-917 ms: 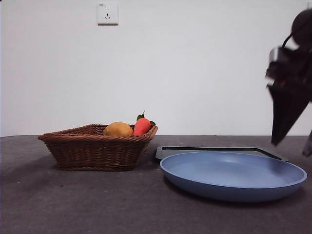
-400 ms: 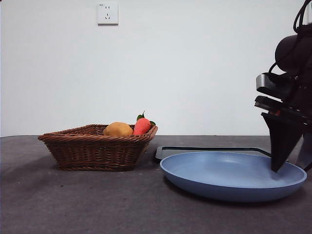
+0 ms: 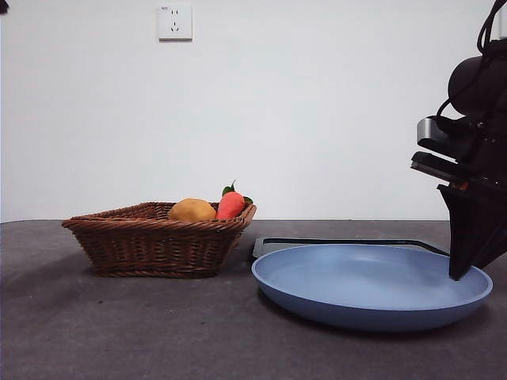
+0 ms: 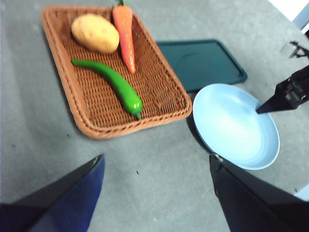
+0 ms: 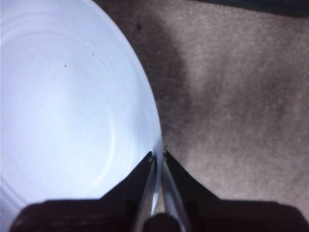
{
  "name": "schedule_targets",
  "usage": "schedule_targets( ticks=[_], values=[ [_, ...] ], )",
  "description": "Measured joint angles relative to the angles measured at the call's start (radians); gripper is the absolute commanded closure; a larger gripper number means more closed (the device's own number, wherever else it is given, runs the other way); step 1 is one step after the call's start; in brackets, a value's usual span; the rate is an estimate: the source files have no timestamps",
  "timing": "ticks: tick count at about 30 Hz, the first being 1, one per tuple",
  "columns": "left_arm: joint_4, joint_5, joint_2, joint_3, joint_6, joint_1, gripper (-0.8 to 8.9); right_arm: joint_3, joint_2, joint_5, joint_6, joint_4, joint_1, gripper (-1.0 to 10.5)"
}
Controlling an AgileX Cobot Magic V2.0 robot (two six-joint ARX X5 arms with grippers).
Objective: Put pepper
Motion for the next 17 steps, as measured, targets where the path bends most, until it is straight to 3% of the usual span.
schedule_targets(
  ticks=[8,13,17],
  values=[
    [0.115,-0.069,0.141,0.002,-0.049,-0.108,4.34,0.0,-0.124,0.0,0.009,-0.051,0.0,9.4],
    [0.153,-0.22,0.29,0.083,-0.078,-0.228,4.34,0.0,-0.28,-0.016,0.02,-0.069,-0.02,9.4],
    [0.162,-0.405,0.539,0.256,-0.087,-0.336,4.34,0.0,-0.448,-0.015,0.025,-0.139,-0.052,9.4]
  ],
)
